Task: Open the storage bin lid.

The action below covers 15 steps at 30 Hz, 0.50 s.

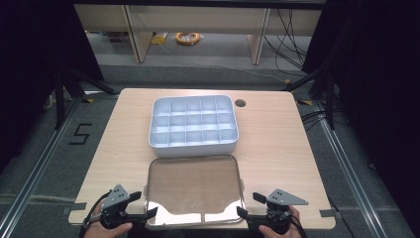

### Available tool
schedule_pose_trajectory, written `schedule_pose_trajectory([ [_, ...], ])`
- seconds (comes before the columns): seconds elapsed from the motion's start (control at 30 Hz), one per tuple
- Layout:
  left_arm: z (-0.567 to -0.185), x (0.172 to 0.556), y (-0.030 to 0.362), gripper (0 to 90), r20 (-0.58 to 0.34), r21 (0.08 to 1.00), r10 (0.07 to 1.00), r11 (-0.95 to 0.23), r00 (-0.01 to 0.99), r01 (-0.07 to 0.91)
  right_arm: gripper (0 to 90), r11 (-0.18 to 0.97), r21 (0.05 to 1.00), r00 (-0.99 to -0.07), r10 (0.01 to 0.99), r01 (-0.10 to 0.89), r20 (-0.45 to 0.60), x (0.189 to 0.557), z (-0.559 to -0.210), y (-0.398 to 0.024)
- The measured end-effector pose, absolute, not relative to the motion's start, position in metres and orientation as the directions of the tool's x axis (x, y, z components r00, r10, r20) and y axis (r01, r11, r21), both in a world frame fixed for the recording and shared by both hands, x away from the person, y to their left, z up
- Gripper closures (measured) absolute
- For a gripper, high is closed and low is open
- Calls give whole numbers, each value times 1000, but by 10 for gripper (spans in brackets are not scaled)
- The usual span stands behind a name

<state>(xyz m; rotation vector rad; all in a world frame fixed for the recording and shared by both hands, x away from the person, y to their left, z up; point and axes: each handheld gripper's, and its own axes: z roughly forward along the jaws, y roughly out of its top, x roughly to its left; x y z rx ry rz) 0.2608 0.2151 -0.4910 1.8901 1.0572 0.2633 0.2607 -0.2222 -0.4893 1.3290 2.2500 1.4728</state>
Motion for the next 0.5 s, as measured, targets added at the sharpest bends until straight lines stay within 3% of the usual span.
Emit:
schedule_pose_trajectory([
  [0.5,-494,260,216,170,-257,789,756,-196,602,582,195,166,789,-608,734,592,301,260,-494,-224],
])
